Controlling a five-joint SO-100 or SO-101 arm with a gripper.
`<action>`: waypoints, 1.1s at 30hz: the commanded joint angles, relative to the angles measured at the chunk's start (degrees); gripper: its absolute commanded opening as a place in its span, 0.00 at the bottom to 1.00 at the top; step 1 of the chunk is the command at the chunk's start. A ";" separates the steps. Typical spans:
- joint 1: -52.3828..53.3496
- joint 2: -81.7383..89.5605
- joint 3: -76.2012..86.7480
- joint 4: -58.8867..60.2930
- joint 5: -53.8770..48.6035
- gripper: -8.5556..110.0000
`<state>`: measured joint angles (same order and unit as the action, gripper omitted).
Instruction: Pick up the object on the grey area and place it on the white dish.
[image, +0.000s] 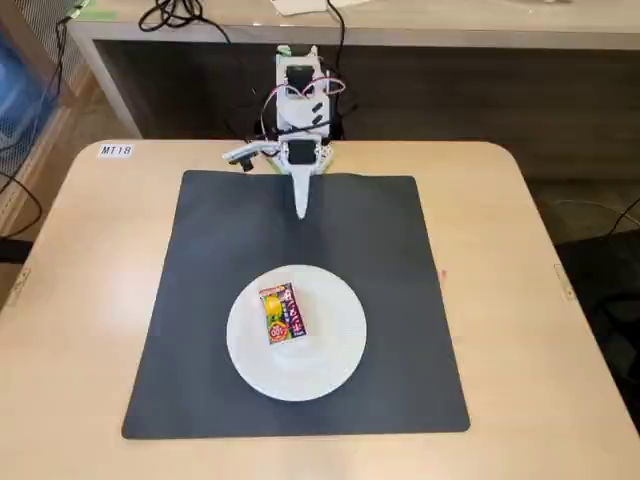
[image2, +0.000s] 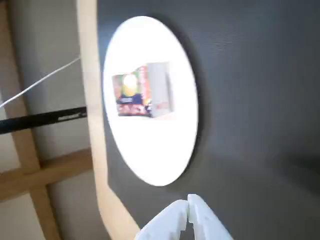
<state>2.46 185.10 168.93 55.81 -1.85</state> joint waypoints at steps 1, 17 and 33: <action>1.41 6.77 6.24 0.53 0.44 0.07; 0.09 6.94 11.69 -1.93 -0.88 0.11; 0.09 6.94 12.04 -3.08 -0.53 0.07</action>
